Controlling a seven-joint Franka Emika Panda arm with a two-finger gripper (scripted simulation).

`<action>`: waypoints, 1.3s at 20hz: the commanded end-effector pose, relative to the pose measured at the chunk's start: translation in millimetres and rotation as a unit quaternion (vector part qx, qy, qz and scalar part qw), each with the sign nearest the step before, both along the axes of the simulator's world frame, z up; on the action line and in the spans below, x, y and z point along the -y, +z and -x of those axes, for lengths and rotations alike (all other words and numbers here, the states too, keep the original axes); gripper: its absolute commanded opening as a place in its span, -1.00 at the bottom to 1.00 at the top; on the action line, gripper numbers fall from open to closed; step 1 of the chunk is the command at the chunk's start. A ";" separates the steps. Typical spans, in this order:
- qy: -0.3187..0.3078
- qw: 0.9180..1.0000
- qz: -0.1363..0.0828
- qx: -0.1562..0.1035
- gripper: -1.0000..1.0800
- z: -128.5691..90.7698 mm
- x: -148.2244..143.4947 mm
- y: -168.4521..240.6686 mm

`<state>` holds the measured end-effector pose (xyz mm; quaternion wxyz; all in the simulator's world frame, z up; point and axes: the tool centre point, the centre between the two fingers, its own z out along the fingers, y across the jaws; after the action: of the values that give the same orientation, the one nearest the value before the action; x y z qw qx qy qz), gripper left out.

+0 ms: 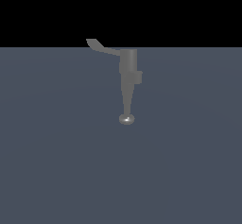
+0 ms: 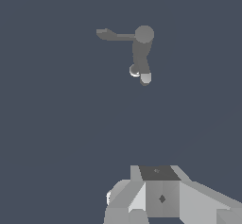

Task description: Turn on the faucet by rotating a designated handle.

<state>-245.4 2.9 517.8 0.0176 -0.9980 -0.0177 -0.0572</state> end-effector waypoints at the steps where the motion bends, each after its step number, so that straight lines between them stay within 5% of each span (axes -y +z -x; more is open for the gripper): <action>1: 0.000 1.000 0.000 0.000 -1.00 0.0 0.0 0.1; 16: -0.062 0.998 -0.030 -0.012 -1.00 -32.1 -3.7 -7.1; 26: -0.167 0.983 -0.065 -0.038 -1.00 -83.8 -11.6 -26.5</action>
<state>-170.2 13.0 495.1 0.0694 -0.9879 0.1358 -0.0267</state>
